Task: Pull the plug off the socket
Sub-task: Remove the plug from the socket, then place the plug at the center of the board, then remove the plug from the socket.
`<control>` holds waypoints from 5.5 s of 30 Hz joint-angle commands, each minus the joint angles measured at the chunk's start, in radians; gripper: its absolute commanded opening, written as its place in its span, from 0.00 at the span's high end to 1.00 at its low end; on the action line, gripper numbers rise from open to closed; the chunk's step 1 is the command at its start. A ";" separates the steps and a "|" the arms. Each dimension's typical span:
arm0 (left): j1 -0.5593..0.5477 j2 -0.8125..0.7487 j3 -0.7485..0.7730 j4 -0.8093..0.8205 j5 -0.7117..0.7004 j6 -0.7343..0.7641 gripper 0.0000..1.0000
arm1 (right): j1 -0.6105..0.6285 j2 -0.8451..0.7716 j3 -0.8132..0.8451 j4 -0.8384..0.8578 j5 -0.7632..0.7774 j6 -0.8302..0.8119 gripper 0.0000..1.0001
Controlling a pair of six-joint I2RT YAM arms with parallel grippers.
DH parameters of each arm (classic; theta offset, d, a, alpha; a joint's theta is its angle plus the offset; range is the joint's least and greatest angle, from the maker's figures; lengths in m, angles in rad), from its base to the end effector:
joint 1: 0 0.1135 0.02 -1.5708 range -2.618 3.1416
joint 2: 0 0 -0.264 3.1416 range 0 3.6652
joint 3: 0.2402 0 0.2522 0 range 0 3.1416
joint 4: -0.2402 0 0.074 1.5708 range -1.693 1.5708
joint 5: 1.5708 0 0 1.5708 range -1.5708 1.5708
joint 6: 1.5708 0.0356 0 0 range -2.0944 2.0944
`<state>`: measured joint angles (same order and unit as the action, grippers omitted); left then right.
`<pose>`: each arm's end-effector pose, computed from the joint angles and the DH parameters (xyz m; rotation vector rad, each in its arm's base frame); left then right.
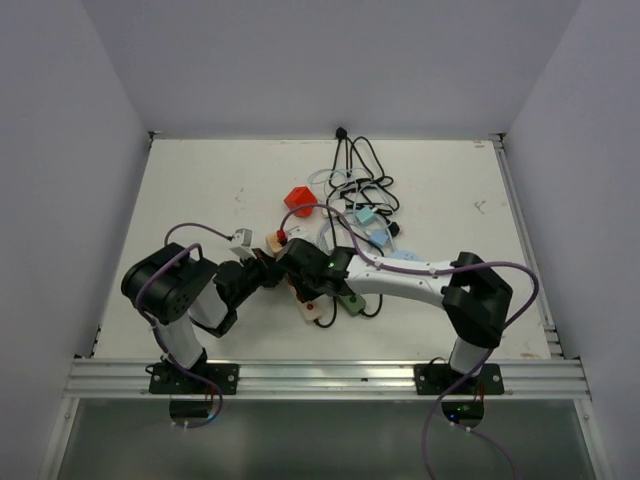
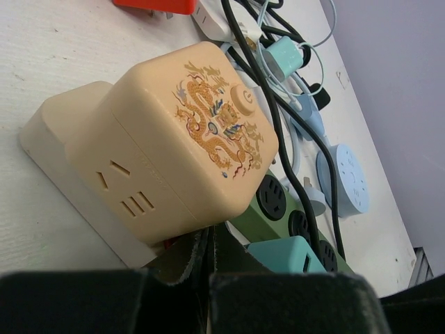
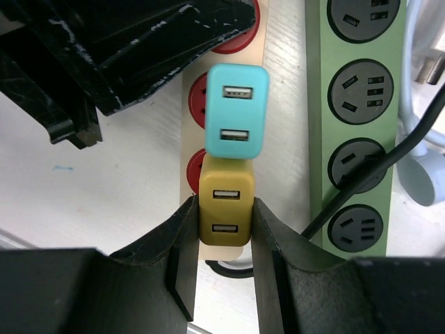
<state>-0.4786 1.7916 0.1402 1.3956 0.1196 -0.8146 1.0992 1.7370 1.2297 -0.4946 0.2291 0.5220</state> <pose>0.1966 -0.1068 0.0944 -0.2367 1.9339 -0.9984 0.1732 0.3219 0.2157 -0.6479 2.4859 0.3405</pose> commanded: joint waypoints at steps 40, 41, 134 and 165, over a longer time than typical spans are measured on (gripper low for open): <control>0.018 0.081 -0.025 -0.425 -0.110 0.115 1.00 | 0.013 -0.091 0.015 0.066 -0.212 0.067 0.84; 0.018 0.080 -0.025 -0.425 -0.110 0.115 1.00 | -0.004 -0.105 0.007 0.079 -0.247 0.073 0.84; -0.022 -0.261 0.087 -0.667 -0.034 0.216 0.98 | -0.268 -0.326 -0.201 0.205 -0.206 -0.126 0.44; -0.020 -0.348 0.168 -0.868 -0.008 0.330 0.96 | -0.047 0.110 0.059 0.264 -0.013 -0.129 0.47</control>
<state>-0.4992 1.4422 0.3119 0.6876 0.1383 -0.5552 1.0412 1.8271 1.2369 -0.2504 0.1562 0.3923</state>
